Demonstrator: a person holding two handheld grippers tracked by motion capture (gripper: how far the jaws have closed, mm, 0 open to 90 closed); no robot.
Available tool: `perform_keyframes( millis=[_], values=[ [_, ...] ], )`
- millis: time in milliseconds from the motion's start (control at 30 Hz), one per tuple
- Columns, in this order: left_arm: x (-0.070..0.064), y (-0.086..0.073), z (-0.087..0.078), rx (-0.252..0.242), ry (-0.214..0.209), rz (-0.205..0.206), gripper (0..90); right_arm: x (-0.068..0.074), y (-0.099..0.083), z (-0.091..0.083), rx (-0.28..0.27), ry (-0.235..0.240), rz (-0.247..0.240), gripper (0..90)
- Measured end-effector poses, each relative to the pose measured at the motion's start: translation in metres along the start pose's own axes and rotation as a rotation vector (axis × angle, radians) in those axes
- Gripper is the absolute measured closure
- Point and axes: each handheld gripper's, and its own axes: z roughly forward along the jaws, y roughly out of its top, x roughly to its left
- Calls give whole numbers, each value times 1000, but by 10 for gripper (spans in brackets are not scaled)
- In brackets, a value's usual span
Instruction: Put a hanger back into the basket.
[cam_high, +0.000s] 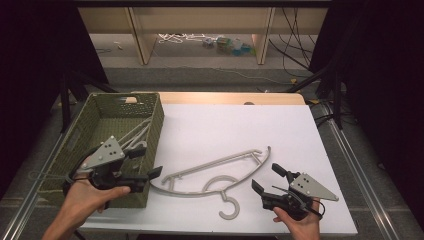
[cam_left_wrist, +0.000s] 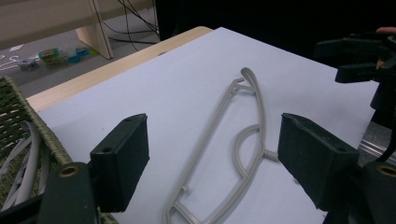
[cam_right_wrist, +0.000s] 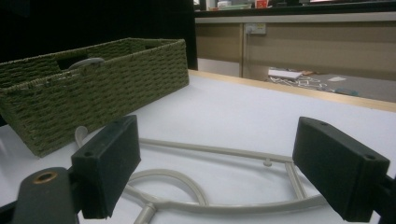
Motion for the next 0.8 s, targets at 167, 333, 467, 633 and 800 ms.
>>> perform_keyframes(
  millis=[167, 333, 467, 633, 800],
  values=[
    [-18, 3, 12, -24, -60, -35, 228, -1, 1, -2, 25, -10, -1, 158],
    [-31, 2, 40, -2, -111, -18, 232, 0, 1, -2, 19, -3, -5, 158],
    [-34, 0, 58, 14, -123, 9, 232, -1, 1, -2, -8, -5, -10, 158],
    [-36, -9, 80, 50, -126, 50, 231, -1, 1, -2, 0, -3, -10, 158],
    [-30, -22, 108, 90, -121, 69, 220, -1, 1, -2, -5, 2, -3, 158]
  ],
)
